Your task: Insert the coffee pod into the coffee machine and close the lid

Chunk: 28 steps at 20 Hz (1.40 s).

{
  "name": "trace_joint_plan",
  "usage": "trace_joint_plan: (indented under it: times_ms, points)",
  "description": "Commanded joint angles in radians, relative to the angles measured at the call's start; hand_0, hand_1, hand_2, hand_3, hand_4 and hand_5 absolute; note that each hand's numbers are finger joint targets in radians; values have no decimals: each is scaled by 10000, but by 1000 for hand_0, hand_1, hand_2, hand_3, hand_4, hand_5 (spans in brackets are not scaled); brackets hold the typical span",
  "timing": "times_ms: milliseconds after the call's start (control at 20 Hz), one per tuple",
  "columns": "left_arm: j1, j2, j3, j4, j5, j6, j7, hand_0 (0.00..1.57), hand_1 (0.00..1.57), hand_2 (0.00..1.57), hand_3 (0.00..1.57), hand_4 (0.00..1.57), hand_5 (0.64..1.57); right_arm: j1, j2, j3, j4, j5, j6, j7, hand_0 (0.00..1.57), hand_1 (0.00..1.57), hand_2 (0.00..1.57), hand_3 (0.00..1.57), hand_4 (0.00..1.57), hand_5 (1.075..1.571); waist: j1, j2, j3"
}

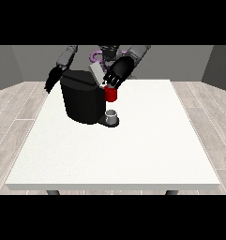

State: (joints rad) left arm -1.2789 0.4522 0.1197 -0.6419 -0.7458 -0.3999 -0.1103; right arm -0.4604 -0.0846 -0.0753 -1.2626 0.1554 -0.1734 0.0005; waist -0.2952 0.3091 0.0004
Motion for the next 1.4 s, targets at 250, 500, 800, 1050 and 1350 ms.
trace_joint_plan:
  times_ms: [250, 500, 800, 1050, 1350]
  points:
    - [250, -490, -656, -77, -774, 782, 48, 1216, 1216, 1228, 1104, 0, 1571, -137, 195, 204, 98, 291, -311, 455, 0, 0, 0, 0, 0, 1571, 128, -230, -2]
    - [26, 544, -642, 88, -1096, 815, -736, 1160, 1160, 1178, 1050, 0, 1571, -477, -203, -187, -114, -13, -89, 98, 0, 0, 0, 0, 0, 1571, -66, 589, -1]
    - [0, 352, -185, 354, -828, 1181, -745, 1110, 1110, 1129, 973, 0, 1571, -261, 266, 290, -332, 290, -382, 361, 0, 0, 0, 0, 0, 1571, -224, 501, -5]
    - [-379, 137, -131, 70, -868, 1674, -767, 1247, 1247, 1211, 957, 0, 1571, -709, -123, -33, -19, 105, -119, 2, 0, 0, 0, 0, 61, 1571, -255, 983, -1]
    - [-186, 90, -243, -8, -911, 1480, -1138, 1232, 1232, 1211, 967, 0, 1571, -425, -20, -90, 279, 147, -291, 13, 0, 0, 0, 0, 109, 1571, -15, 612, 0]
